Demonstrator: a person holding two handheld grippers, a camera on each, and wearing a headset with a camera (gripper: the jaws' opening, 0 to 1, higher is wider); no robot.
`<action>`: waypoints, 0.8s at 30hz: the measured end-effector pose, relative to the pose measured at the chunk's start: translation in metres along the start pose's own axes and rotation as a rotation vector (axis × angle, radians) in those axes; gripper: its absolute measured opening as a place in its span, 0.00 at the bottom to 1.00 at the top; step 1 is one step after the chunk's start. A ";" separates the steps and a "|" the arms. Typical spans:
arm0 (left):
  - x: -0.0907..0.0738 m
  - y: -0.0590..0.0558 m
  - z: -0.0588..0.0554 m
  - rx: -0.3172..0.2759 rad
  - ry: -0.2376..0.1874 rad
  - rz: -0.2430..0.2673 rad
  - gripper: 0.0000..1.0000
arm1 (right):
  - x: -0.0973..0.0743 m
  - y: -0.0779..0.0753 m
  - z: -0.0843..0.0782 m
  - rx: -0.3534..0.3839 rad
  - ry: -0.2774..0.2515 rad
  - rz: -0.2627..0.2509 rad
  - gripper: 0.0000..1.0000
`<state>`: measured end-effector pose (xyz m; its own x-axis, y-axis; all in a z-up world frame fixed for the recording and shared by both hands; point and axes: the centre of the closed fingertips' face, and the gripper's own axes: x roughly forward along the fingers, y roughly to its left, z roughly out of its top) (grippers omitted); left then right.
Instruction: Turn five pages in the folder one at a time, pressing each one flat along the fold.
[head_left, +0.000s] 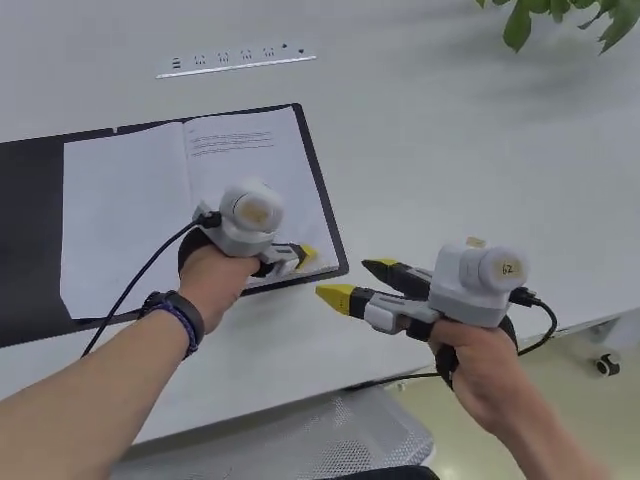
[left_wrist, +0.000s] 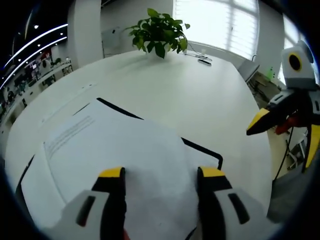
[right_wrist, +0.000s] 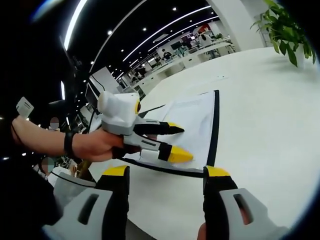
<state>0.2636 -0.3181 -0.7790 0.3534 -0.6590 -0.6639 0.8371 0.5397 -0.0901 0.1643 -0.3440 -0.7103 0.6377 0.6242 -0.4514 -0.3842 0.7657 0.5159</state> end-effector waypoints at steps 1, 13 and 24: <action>-0.001 0.001 -0.001 0.005 0.002 -0.002 0.56 | 0.002 -0.001 0.002 0.003 -0.004 0.002 0.58; -0.005 -0.001 -0.003 0.003 0.000 -0.012 0.54 | 0.055 -0.020 0.039 0.087 -0.077 0.036 0.57; -0.009 -0.003 -0.007 0.014 0.015 -0.019 0.54 | 0.083 -0.040 0.049 0.173 -0.080 0.066 0.56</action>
<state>0.2545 -0.3105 -0.7781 0.3313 -0.6613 -0.6730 0.8492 0.5198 -0.0927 0.2650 -0.3307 -0.7326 0.6687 0.6522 -0.3570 -0.3109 0.6814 0.6626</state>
